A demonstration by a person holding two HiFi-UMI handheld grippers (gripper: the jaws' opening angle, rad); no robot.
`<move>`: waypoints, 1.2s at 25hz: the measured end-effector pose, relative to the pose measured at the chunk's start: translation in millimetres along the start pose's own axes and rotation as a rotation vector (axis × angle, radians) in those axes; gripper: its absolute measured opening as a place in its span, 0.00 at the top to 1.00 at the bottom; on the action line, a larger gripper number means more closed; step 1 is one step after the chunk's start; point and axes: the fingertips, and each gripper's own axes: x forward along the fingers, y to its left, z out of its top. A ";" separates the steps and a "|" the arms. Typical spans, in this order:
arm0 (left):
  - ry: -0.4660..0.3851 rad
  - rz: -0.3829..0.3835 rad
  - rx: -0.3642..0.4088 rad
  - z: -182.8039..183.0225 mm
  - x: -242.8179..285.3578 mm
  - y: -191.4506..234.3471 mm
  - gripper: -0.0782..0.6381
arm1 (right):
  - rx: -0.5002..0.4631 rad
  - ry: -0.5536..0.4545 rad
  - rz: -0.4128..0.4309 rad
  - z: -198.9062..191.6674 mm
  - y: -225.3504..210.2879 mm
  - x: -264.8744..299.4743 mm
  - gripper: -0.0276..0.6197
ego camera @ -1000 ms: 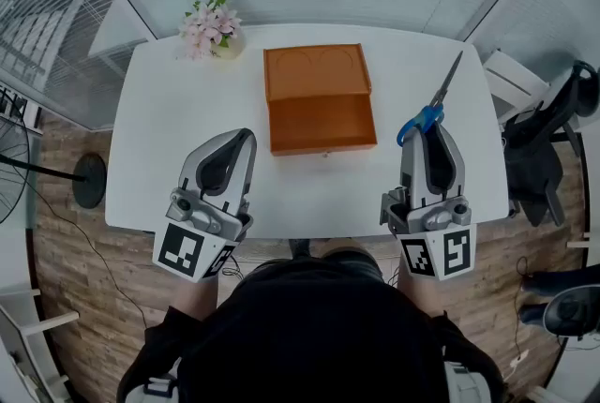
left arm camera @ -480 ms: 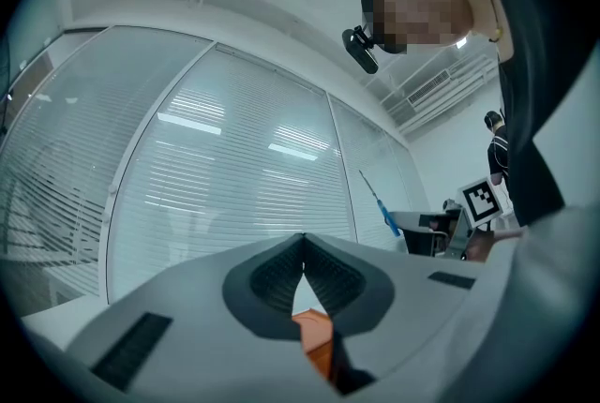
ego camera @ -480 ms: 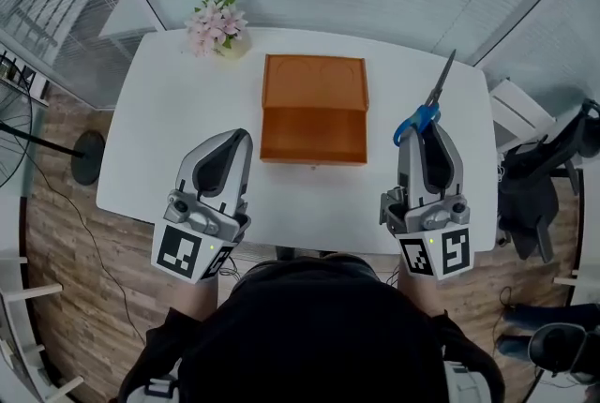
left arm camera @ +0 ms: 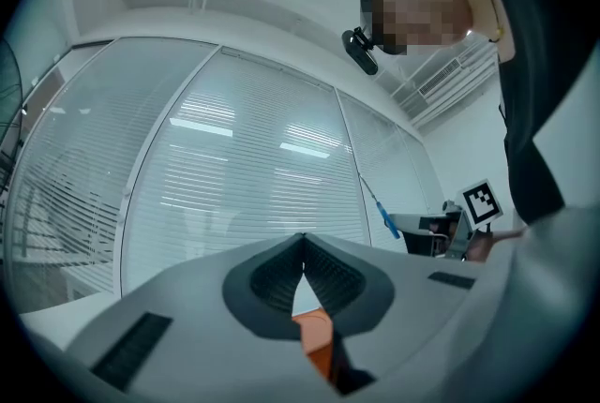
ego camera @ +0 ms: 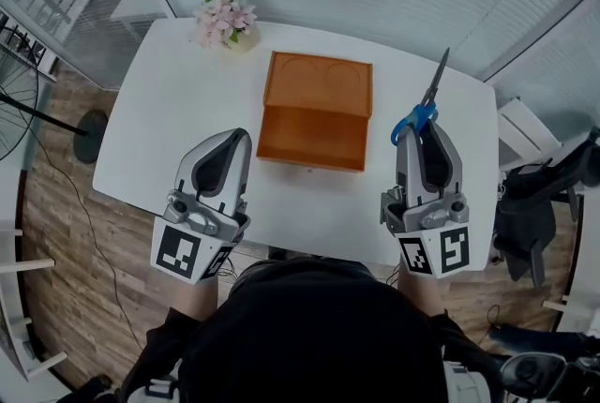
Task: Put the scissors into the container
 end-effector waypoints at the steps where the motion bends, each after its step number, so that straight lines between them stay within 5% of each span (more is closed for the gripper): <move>1: 0.002 0.007 0.005 -0.2 -0.1 -0.1 0.88 | 0.001 0.002 0.007 -0.7 -0.4 1.1 0.82; 23: 0.027 0.086 0.013 -6.1 -14.8 5.1 0.88 | -0.038 0.093 0.177 -22.6 15.2 26.4 0.82; 30: 0.036 0.100 0.014 -6.0 -21.3 6.2 0.88 | -0.148 0.141 0.233 -37.5 24.0 32.9 0.82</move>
